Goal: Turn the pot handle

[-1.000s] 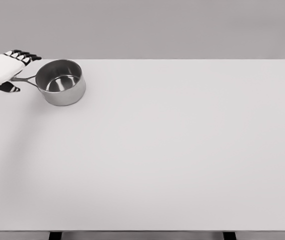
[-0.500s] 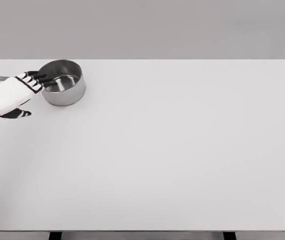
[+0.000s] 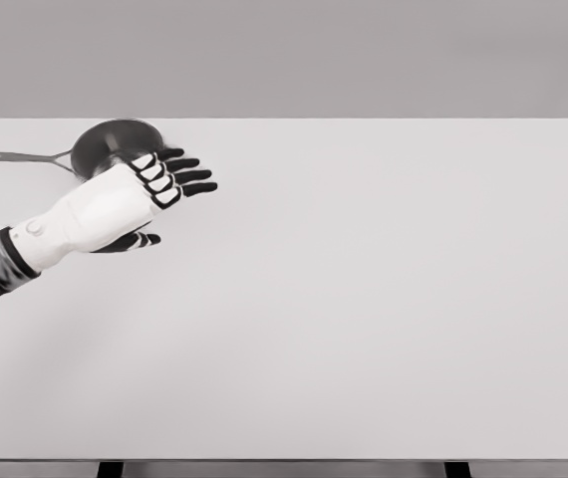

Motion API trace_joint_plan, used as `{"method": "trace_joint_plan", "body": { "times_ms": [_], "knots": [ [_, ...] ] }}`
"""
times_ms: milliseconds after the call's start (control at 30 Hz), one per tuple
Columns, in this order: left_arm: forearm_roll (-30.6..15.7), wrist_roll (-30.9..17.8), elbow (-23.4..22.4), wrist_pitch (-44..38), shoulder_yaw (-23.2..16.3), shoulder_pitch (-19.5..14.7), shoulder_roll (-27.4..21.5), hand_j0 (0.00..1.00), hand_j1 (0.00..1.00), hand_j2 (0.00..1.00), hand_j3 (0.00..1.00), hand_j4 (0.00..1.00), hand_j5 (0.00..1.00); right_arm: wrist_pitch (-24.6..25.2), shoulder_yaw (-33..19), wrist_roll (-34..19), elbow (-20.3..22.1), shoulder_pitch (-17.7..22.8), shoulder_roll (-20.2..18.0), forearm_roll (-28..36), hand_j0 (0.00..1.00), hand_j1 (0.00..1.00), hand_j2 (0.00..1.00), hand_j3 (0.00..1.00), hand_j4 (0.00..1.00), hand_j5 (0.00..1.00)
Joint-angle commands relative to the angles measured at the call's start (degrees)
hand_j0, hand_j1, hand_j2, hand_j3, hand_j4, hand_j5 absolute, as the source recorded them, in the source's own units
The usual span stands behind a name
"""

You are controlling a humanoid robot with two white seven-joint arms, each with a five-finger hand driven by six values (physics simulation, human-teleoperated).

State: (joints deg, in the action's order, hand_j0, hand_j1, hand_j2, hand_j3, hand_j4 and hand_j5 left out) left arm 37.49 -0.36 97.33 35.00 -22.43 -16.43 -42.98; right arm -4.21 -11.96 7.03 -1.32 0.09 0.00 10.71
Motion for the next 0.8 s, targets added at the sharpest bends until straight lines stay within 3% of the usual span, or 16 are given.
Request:
{"method": "trace_joint_plan", "body": {
  "times_ms": [0,67,233,467,700,767],
  "knots": [
    [0.0,-0.1,0.1,0.0,-3.0,0.0,1.8,1.00,1.00,1.00,1.00,1.00,1.00,0.0,0.0,0.0,0.0,0.0,0.0,0.0,1.00,1.00,1.00,1.00,1.00,1.00],
    [0.0,-0.8,0.1,0.0,-4.3,-0.1,3.2,1.00,1.00,1.00,1.00,1.00,1.00,0.0,0.0,0.0,0.0,0.0,0.0,0.0,1.00,1.00,1.00,1.00,1.00,1.00],
    [0.0,-8.2,0.0,0.0,-4.1,-1.0,5.0,1.00,1.00,1.00,1.00,1.00,1.00,0.0,0.0,0.0,0.0,0.0,0.0,0.0,1.00,1.00,1.00,1.00,1.00,1.00],
    [-0.9,-8.4,-0.2,0.0,-3.9,-1.1,10.0,1.00,1.00,1.00,1.00,1.00,1.00,0.0,0.0,0.0,0.0,0.0,0.0,0.0,1.00,1.00,1.00,1.00,1.00,1.00],
    [-1.0,-8.7,-0.6,0.0,-3.5,-2.0,10.5,1.00,1.00,1.00,1.00,1.00,1.00,0.0,0.0,0.0,0.0,0.0,0.0,0.0,1.00,1.00,1.00,1.00,1.00,1.00],
    [-1.1,-11.4,-0.7,0.0,-3.3,-2.0,10.5,1.00,1.00,1.00,1.00,1.00,1.00,0.0,0.0,0.0,0.0,0.0,0.0,0.0,1.00,1.00,1.00,1.00,1.00,1.00]
  ]
}}
